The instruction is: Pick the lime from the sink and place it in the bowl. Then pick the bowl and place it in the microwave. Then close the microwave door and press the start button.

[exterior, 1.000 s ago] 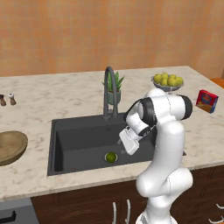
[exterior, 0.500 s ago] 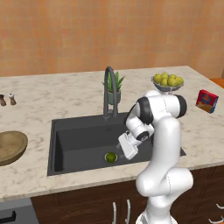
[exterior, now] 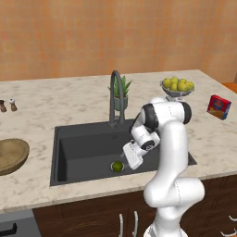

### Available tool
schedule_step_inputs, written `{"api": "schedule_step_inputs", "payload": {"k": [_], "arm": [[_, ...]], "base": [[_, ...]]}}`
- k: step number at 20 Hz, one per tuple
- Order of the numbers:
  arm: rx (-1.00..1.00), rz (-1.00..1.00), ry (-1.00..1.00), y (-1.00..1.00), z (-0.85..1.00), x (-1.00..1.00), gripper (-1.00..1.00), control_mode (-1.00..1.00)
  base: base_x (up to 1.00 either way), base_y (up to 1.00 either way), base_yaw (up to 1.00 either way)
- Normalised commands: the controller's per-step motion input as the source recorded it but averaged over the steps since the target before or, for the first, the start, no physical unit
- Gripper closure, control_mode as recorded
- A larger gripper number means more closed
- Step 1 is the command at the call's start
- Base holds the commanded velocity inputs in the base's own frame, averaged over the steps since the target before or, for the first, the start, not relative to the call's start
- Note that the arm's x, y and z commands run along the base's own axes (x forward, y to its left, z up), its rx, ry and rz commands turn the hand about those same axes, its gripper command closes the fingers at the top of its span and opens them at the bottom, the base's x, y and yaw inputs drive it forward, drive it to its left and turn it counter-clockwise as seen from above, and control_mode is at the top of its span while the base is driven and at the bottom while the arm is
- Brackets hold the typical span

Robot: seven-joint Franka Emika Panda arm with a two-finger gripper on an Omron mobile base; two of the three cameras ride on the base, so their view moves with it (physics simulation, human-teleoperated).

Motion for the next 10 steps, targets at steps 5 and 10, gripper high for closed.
{"api": "schedule_step_inputs", "payload": {"k": [5,10], "arm": [[0.0,0.0,0.01,0.21,-0.19,0.08,-1.0,-1.0],[0.0,0.02,0.0,0.17,-0.32,0.0,-1.0,-1.0]], "base": [[0.0,0.0,0.0],[0.0,0.0,0.0]]}}
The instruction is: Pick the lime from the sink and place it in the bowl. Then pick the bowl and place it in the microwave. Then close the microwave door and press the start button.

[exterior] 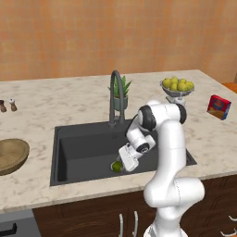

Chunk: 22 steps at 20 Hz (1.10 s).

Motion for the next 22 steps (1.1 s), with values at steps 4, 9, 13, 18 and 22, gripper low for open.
{"api": "schedule_step_inputs", "payload": {"k": [4,9,13,18,22], "arm": [[0.0,0.02,0.0,0.12,-0.41,0.0,1.0,-1.0],[0.0,0.01,0.0,0.14,-0.39,0.0,1.0,-1.0],[0.0,0.01,-0.02,0.01,-0.22,-0.06,1.0,-1.0],[0.0,0.0,-0.02,-0.12,0.65,-0.27,1.0,-1.0],[-0.02,-0.01,-0.02,-0.38,0.99,-0.25,1.0,-1.0]], "base": [[0.0,0.0,0.0],[0.0,0.0,0.0],[0.0,0.0,0.0],[0.0,0.0,0.0],[0.0,0.0,0.0]]}}
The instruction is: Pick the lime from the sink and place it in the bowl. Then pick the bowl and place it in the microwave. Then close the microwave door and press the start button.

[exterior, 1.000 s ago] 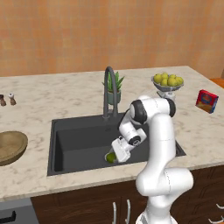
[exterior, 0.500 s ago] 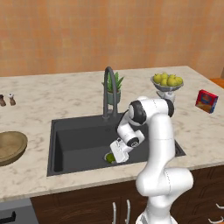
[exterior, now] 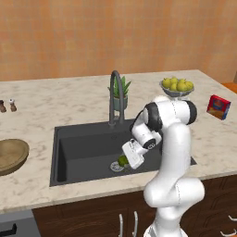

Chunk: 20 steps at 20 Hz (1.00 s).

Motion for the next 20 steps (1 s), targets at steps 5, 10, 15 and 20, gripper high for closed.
{"api": "schedule_step_inputs", "payload": {"k": [5,10,15,20], "arm": [[-0.08,0.0,-0.02,-0.35,0.89,-0.48,1.0,-1.0],[-0.08,0.0,-0.24,-0.27,0.82,-0.87,1.0,-1.0],[-0.02,-0.09,-0.14,-0.18,1.0,-0.56,1.0,-1.0],[0.0,-0.1,0.0,-0.39,1.0,-0.28,1.0,-1.0]], "base": [[0.0,0.0,0.0],[0.0,0.0,0.0],[0.0,0.0,0.0],[0.0,0.0,0.0]]}}
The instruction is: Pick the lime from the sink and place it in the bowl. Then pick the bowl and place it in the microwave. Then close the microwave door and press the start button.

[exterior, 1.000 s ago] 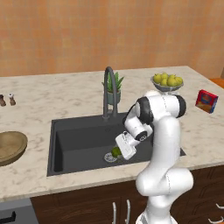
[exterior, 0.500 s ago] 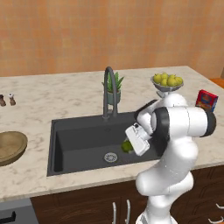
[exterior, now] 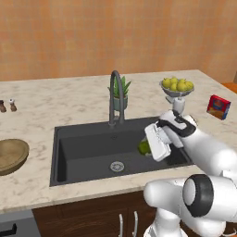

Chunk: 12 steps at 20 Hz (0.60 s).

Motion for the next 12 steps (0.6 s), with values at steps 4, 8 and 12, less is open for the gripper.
{"api": "schedule_step_inputs", "payload": {"k": [4,8,12], "arm": [[-0.05,-0.16,0.0,-0.23,0.98,-0.3,1.0,-1.0],[-0.03,-0.34,0.05,-0.28,0.81,-0.3,1.0,-1.0],[0.0,-0.67,0.22,-0.34,0.48,-0.11,1.0,-1.0]], "base": [[0.0,0.0,0.0],[0.0,0.0,0.0],[0.0,0.0,0.0]]}}
